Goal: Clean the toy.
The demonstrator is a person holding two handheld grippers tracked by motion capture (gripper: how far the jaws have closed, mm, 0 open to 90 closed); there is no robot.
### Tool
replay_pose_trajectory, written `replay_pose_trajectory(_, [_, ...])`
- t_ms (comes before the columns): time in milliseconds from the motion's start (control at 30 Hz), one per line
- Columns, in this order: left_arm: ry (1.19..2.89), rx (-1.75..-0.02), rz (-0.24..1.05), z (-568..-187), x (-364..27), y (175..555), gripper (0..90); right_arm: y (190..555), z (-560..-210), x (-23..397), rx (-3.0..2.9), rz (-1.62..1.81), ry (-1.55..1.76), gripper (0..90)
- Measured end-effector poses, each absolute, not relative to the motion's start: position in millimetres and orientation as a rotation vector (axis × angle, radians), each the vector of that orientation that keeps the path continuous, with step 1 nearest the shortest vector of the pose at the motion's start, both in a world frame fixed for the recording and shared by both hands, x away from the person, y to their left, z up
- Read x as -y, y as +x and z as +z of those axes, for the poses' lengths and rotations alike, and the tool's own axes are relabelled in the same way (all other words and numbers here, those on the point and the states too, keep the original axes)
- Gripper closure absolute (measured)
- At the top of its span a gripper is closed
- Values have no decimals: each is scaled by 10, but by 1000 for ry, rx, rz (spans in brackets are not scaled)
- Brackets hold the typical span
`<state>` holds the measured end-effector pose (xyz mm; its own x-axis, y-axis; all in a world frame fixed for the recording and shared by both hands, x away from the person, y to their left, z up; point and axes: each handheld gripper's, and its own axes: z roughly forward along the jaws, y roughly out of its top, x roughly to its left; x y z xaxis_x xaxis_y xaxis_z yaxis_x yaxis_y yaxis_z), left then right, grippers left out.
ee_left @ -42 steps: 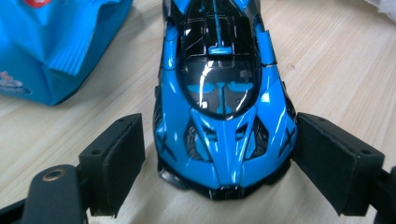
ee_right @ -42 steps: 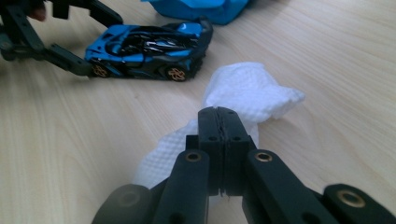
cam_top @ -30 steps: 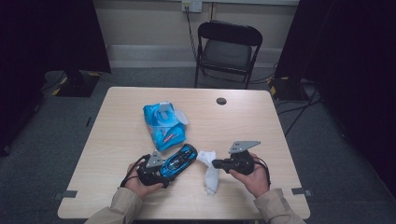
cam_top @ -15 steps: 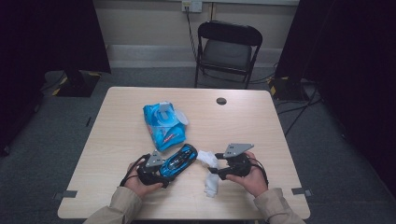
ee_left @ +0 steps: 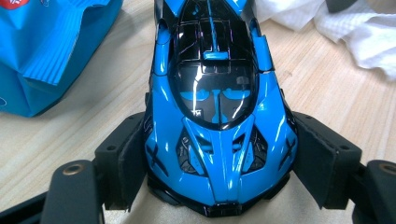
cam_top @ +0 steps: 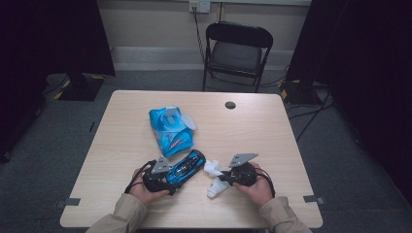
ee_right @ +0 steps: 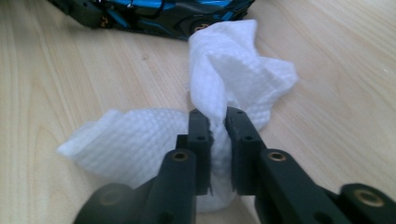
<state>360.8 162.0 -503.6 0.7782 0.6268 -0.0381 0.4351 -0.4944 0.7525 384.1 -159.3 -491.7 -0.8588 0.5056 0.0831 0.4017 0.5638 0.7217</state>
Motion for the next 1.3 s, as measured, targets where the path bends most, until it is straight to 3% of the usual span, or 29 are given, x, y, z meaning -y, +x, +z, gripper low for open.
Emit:
replay_pose_trajectory(200, [2171, -786, 304, -5034, -1618, 3611, 253, 3807, -4666, 1565, -2616, 1356, 837, 850])
replay_pose_trajectory(500, [2165, -798, 314, -5038, -1608, 3597, 255, 3784, -4349, 1167, -2620, 1532, 780, 850])
replay_pose_trajectory(967, [2162, -805, 317, -5039, -1603, 3588, 255, 3968, -4505, 594, -2558, 1625, 897, 849])
replay_pose_trajectory(1300, [2165, -805, 320, -5037, -1608, 3589, 254, 3862, -4823, 322, -2711, 1488, 782, 847])
